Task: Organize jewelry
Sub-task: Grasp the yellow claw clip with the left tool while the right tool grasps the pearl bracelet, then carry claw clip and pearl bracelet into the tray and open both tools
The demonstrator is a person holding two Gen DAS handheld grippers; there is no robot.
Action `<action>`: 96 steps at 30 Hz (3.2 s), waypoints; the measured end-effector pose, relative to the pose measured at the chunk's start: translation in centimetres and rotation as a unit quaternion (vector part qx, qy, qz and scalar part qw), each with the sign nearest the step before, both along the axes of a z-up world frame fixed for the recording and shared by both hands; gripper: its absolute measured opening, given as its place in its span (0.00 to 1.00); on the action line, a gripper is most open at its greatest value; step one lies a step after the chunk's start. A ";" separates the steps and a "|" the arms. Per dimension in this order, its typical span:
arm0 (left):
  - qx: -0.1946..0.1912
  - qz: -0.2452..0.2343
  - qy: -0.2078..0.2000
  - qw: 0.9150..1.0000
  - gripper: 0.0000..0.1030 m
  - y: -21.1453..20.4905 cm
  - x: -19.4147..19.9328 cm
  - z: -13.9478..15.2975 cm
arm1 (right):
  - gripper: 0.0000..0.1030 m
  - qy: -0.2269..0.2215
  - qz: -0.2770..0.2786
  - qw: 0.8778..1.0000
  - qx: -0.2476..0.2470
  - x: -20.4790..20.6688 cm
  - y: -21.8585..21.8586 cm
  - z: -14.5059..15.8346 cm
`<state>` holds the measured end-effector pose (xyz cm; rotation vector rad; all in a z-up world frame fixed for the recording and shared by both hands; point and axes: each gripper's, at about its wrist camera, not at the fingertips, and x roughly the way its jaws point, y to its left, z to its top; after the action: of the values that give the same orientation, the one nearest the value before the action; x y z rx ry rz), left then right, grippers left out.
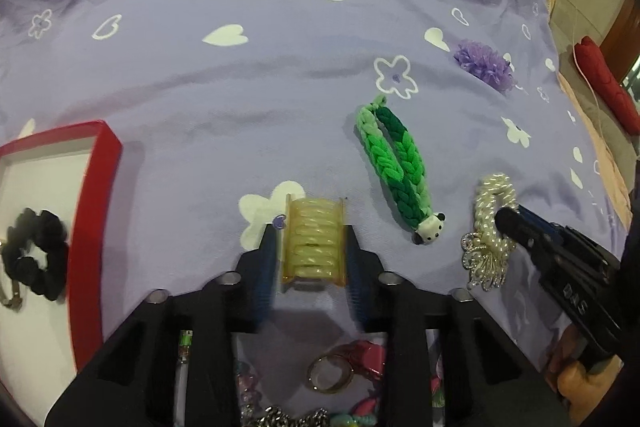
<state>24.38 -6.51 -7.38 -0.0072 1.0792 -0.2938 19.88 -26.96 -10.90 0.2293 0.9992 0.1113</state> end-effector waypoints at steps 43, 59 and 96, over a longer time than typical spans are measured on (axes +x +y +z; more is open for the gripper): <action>-0.059 0.177 -0.079 0.979 0.26 21.4 -13.4 6.5 | 0.10 -0.084 0.209 0.965 0.135 -4.0 18.7 10.1; -0.028 0.225 -0.045 0.973 0.26 27.2 -12.0 2.9 | 0.10 -0.030 0.270 0.949 0.162 -2.6 28.2 6.5; 0.018 0.227 -0.008 0.974 0.40 27.0 -8.2 -0.3 | 0.31 0.033 0.267 0.960 0.080 1.4 29.9 1.7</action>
<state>16.20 20.51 -7.65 -0.2170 1.0345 0.1381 21.33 2.99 -9.18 0.1044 1.0996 0.6823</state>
